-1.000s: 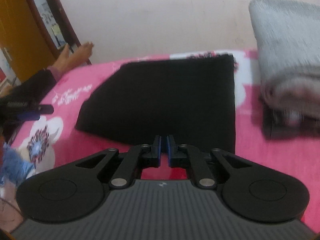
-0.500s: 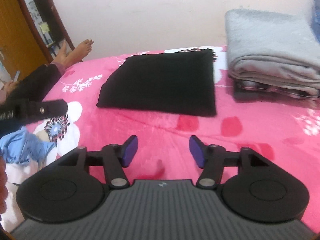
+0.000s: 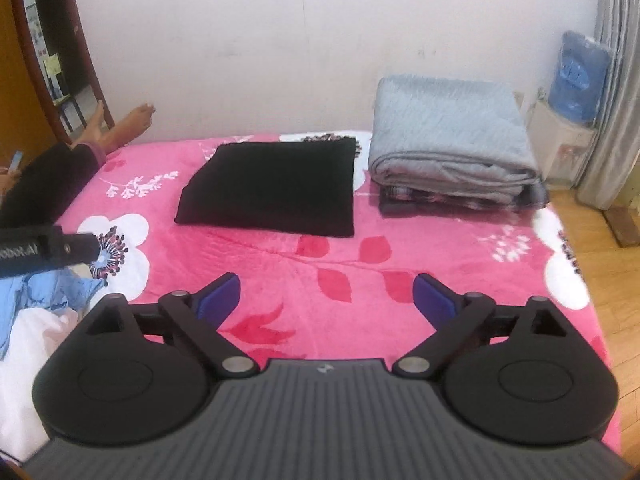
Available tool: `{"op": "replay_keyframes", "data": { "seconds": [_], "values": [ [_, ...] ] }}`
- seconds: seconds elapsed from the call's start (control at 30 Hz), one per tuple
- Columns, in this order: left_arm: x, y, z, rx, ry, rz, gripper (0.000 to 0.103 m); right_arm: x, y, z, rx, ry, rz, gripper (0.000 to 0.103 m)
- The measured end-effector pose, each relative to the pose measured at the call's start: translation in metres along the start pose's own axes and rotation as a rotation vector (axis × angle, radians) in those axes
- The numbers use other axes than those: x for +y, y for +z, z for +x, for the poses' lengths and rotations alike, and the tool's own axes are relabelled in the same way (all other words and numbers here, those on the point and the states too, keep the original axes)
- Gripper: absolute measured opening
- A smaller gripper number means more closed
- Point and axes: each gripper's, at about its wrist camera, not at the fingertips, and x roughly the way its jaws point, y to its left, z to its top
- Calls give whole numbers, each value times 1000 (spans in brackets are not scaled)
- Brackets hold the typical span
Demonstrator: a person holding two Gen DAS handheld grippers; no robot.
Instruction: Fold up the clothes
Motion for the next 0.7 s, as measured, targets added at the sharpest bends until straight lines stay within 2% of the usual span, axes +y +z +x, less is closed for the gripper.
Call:
{"op": "replay_keyframes", "data": {
  "seconds": [0.07,0.17,0.37,0.7],
  "values": [
    [1,-5,-10,-9,-5,-11,103,2,-2,-9,1,-24,-22,95],
    [3,-10,-25,-28,-8,-40,103,7,-7,-21,12,-13,-50,98],
    [-7,-10,-46,-49,62,-8,103,14,-10,-49,-21,-10,-77,101],
    [-18,-12,-61,-59,104,18,103,14,-9,-68,-7,-48,-60,102]
  ]
}}
